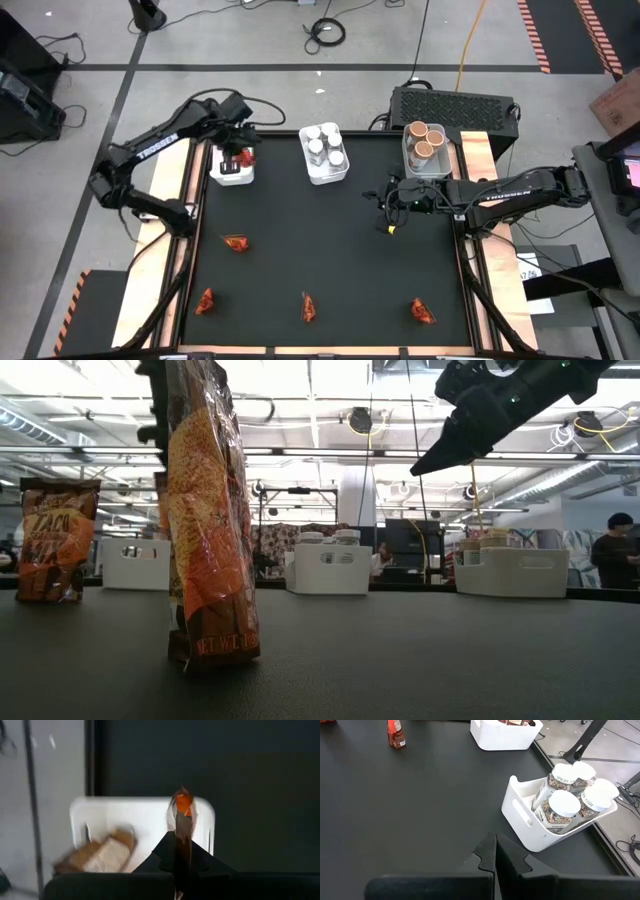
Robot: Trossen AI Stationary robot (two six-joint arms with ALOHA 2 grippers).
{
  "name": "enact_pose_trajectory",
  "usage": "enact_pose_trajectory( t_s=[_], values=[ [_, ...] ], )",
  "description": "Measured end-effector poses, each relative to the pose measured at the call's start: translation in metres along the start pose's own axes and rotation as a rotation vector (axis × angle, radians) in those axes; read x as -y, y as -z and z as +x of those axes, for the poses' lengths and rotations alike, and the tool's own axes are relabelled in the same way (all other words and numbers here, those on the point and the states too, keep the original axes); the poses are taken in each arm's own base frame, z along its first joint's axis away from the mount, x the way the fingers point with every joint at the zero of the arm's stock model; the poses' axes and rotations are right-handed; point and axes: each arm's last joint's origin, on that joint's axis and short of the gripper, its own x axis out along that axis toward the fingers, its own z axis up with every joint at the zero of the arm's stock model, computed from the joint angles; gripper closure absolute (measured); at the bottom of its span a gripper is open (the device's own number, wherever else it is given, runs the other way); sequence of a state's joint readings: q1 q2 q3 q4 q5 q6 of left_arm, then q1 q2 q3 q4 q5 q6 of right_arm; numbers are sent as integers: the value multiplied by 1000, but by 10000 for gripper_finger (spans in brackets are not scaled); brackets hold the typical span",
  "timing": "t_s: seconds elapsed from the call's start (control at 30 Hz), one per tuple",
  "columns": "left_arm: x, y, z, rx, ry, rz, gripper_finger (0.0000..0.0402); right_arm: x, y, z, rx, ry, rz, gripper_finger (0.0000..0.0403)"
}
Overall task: Sort spices by type
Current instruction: Put the orange seasoning pack into the left white bin
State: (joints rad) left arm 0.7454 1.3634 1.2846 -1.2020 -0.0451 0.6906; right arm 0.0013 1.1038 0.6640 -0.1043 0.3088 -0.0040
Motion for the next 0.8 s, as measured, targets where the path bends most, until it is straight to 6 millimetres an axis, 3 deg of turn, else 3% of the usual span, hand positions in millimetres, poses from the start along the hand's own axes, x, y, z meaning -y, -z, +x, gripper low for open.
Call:
enact_pose_trajectory(
  t_s=[0.23, 0.37, 0.57, 0.8],
  values=[
    [24, -16, -13, 164, 53, 191, 402, 0, 0, 0, 2, 0, 0, 403],
    [37, -35, 0, 174, 114, 337, 402, 0, 0, 0, 2, 0, 1, 403],
    [65, -59, 18, 166, 175, 695, 402, 0, 0, 0, 3, 0, 17, 403],
    [86, -81, 51, 94, 267, 805, 402, 0, 0, 0, 2, 0, 16, 403]
  ],
)
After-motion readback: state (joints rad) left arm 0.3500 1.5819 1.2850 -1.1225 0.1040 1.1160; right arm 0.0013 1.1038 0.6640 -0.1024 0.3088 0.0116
